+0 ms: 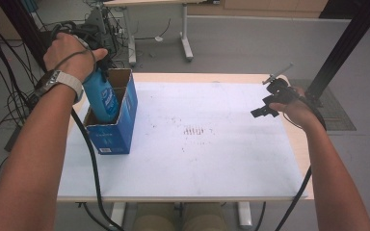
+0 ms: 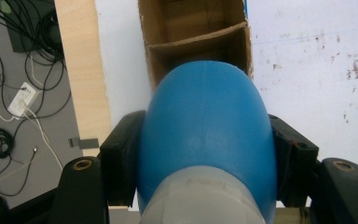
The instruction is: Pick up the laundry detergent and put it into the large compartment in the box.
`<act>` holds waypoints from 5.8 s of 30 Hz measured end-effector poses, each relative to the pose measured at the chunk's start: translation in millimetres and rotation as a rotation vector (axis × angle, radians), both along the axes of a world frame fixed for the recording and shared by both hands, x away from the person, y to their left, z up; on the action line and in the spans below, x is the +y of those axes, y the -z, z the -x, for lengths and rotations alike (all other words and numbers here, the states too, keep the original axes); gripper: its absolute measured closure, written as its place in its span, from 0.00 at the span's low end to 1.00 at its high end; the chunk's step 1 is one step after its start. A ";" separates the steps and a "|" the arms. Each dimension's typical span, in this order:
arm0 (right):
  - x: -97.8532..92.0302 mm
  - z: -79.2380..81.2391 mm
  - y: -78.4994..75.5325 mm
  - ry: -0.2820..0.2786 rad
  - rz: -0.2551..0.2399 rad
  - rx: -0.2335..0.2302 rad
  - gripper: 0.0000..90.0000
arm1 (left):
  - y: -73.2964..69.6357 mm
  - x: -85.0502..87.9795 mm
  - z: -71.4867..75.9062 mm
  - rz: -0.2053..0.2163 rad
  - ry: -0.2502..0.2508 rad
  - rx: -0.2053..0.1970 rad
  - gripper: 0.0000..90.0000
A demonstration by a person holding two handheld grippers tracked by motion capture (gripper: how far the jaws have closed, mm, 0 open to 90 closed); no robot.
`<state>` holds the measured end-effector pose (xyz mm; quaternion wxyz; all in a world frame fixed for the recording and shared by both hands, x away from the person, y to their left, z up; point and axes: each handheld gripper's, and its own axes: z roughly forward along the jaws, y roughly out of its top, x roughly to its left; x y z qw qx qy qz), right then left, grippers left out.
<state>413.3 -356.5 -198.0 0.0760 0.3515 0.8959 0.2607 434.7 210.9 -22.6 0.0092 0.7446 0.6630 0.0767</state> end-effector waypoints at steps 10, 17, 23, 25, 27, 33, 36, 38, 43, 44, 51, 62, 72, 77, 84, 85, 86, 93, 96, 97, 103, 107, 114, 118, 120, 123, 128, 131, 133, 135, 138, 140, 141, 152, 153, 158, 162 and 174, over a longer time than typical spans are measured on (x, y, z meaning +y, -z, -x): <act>-0.8 -0.8 3.9 0.000 -0.001 0.006 0.16 | 12.5 1.3 -3.9 -0.001 0.000 0.011 0.42; -4.0 -0.2 5.3 0.010 -0.003 0.007 0.16 | 19.7 1.4 -7.5 -0.002 0.000 0.020 0.42; -4.7 -0.5 7.7 0.010 -0.005 0.010 0.16 | 25.5 2.1 -9.1 0.002 0.001 0.023 0.42; -4.7 -0.6 8.9 0.011 -0.004 0.013 0.16 | 27.8 2.2 -9.7 0.002 0.001 0.024 0.42; -5.1 -1.0 10.7 0.009 -0.005 0.013 0.16 | 30.1 2.5 -10.6 0.002 0.002 0.027 0.42; -6.1 -1.4 12.4 0.012 -0.005 0.016 0.16 | 38.2 3.0 -12.8 0.000 0.000 0.035 0.42; -6.3 -1.7 13.7 0.013 -0.006 0.017 0.16 | 42.5 4.1 -14.0 0.005 0.000 0.041 0.42; -6.3 -2.1 14.7 0.013 -0.007 0.020 0.16 | 44.4 4.3 -14.5 0.006 -0.002 0.043 0.42; -6.1 -2.7 16.8 0.013 -0.009 0.022 0.16 | 50.3 4.4 -15.3 0.006 0.004 0.046 0.42; -6.1 -2.9 17.2 0.014 -0.010 0.024 0.16 | 51.5 4.1 -15.1 0.005 0.002 0.044 0.42; -6.0 -3.7 19.9 0.012 -0.009 0.028 0.16 | 58.0 5.4 -14.8 0.008 -0.003 0.043 0.42; -6.8 -2.7 23.2 0.013 -0.014 0.031 0.16 | 72.9 6.4 -15.0 0.009 -0.003 0.054 0.42; -10.2 0.1 23.8 0.020 -0.016 0.031 0.16 | 82.4 5.4 -13.5 0.008 -0.003 0.045 0.42; -10.4 -0.3 26.0 0.022 -0.016 0.037 0.16 | 87.7 4.7 -13.5 0.008 -0.004 0.040 0.42; -11.9 -0.4 28.2 0.024 -0.017 0.039 0.16 | 96.9 5.2 -14.9 0.007 -0.005 0.045 0.42; -11.9 -0.4 28.2 0.025 -0.016 0.039 0.16 | 98.3 5.0 -15.1 0.008 -0.001 0.047 0.42; -12.2 -0.4 28.3 0.025 -0.017 0.038 0.16 | 99.8 4.6 -15.1 0.006 0.001 0.046 0.42; -12.3 -0.5 27.4 0.027 -0.014 0.040 0.16 | 105.8 3.6 -16.8 0.001 0.014 0.055 0.42; -12.6 -0.1 27.4 0.029 -0.015 0.038 0.16 | 108.5 4.2 -16.3 0.005 0.012 0.053 0.42; -12.6 -0.1 27.5 0.028 -0.013 0.038 0.16 | 109.6 4.1 -16.6 0.006 0.011 0.055 0.42; -12.5 0.0 28.8 0.028 -0.014 0.041 0.16 | 116.3 4.7 -17.8 0.007 0.017 0.063 0.42; -13.4 0.3 29.0 0.031 -0.010 0.043 0.16 | 120.7 4.2 -18.8 0.001 0.020 0.068 0.42; -14.3 0.9 30.7 0.035 -0.012 0.046 0.16 | 123.2 5.7 -18.1 0.004 0.020 0.065 0.42; -14.5 1.5 32.3 0.036 -0.015 0.047 0.16 | 124.2 4.9 -17.5 0.004 0.023 0.065 0.42; -14.5 2.3 32.2 0.036 -0.015 0.047 0.16 | 123.8 3.8 -19.2 0.001 0.028 0.073 0.42; -15.1 4.1 31.4 0.037 -0.017 0.044 0.16 | 124.5 4.4 -18.8 0.004 0.026 0.069 0.42; -15.9 7.5 32.5 0.044 -0.013 0.044 0.16 | 124.5 4.9 -18.7 0.004 0.030 0.067 0.42; -15.1 7.8 33.7 0.041 -0.014 0.044 0.16 | 124.5 5.2 -19.3 0.007 0.028 0.071 0.42; -14.6 7.6 34.2 0.039 -0.013 0.045 0.16 | 124.5 5.2 -18.8 0.007 0.027 0.069 0.42; -14.3 7.7 33.8 0.037 -0.014 0.044 0.16 | 124.3 5.9 -18.7 0.007 0.029 0.070 0.42; -15.2 8.5 32.8 0.038 -0.020 0.038 0.16 | 124.6 5.1 -18.2 0.007 0.025 0.068 0.42; -15.5 8.5 32.7 0.037 -0.018 0.039 0.16 | 124.7 4.0 -17.5 0.005 0.027 0.064 0.42; -15.8 8.8 32.6 0.038 -0.017 0.039 0.16 | 124.8 3.8 -17.6 0.004 0.027 0.065 0.42; -18.2 9.7 34.3 0.041 -0.022 0.037 0.16 | 124.7 4.3 -17.3 0.005 0.028 0.061 0.42; -18.0 9.5 34.2 0.040 -0.022 0.037 0.16 | 124.8 4.4 -17.3 0.005 0.028 0.062 0.42; -17.4 9.3 33.9 0.039 -0.022 0.036 0.16 | 124.5 5.0 -17.5 0.007 0.030 0.064 0.42; -17.0 9.2 33.6 0.037 -0.021 0.034 0.16 | 125.0 3.9 -16.9 0.005 0.028 0.060 0.42; -18.3 10.2 33.7 0.040 -0.024 0.034 0.16 | 125.0 3.3 -16.7 0.005 0.028 0.059 0.42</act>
